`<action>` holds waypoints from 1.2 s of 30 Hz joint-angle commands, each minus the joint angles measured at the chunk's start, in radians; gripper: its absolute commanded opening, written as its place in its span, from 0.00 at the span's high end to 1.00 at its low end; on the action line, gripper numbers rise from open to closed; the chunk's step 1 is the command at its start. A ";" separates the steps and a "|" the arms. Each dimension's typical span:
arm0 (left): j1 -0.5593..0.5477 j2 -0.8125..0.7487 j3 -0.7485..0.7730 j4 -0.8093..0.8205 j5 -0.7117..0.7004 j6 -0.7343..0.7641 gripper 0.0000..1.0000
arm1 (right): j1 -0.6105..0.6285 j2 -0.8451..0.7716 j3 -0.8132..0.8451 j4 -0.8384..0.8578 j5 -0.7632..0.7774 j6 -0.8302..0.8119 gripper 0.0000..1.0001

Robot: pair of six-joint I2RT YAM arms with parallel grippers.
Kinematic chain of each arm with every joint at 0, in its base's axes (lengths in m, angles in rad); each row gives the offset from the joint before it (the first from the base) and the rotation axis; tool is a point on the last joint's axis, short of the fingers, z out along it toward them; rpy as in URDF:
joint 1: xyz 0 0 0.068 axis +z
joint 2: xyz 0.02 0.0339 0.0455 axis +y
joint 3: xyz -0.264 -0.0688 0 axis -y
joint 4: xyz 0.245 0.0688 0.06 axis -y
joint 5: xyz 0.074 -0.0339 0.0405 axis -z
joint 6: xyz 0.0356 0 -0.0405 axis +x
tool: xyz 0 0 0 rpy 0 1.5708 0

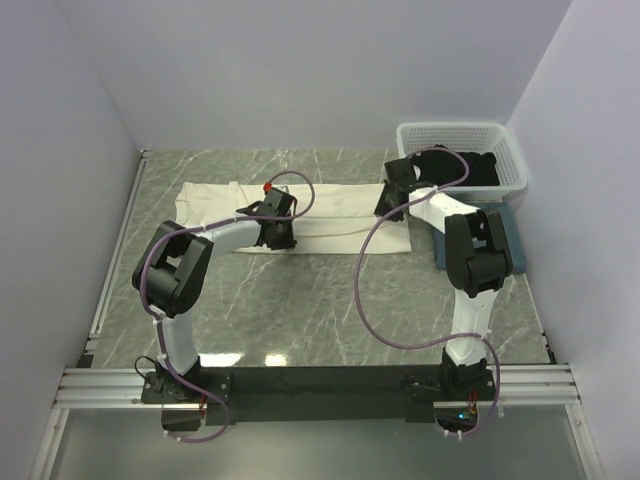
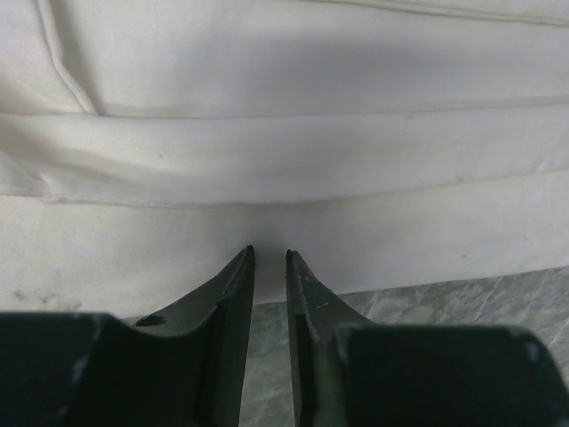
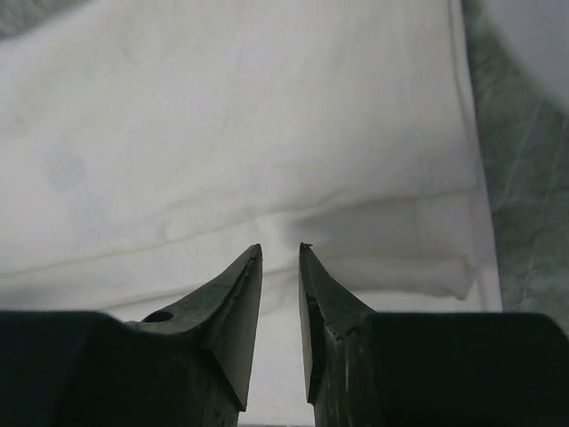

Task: Fold and stack the t-shirts
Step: Fold the tshirt

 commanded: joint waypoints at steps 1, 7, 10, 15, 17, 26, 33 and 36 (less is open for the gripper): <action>-0.009 0.011 -0.030 -0.036 0.010 0.006 0.73 | -0.014 -0.019 0.061 0.065 0.032 -0.024 0.69; -0.011 0.000 -0.017 -0.046 -0.004 -0.006 0.72 | -0.017 -0.045 0.077 0.056 -0.006 -0.033 0.69; -0.011 0.003 0.015 -0.050 -0.022 -0.012 0.71 | -0.017 -0.097 0.003 0.081 -0.040 -0.013 0.69; -0.011 0.026 0.058 -0.043 -0.044 -0.021 0.71 | -0.010 -0.180 -0.109 0.113 -0.105 0.010 0.69; -0.009 0.052 0.090 -0.050 -0.053 -0.020 0.70 | -0.008 -0.214 -0.158 0.123 -0.115 0.012 0.69; -0.011 0.149 0.208 -0.063 -0.087 -0.003 0.70 | -0.005 -0.311 -0.292 0.143 -0.132 0.022 0.69; -0.009 0.130 0.231 -0.089 -0.055 0.011 0.69 | -0.003 -0.315 -0.336 0.137 -0.148 0.007 0.69; -0.011 0.110 0.181 -0.109 -0.020 0.021 0.68 | -0.005 -0.303 -0.351 0.140 -0.132 0.004 0.69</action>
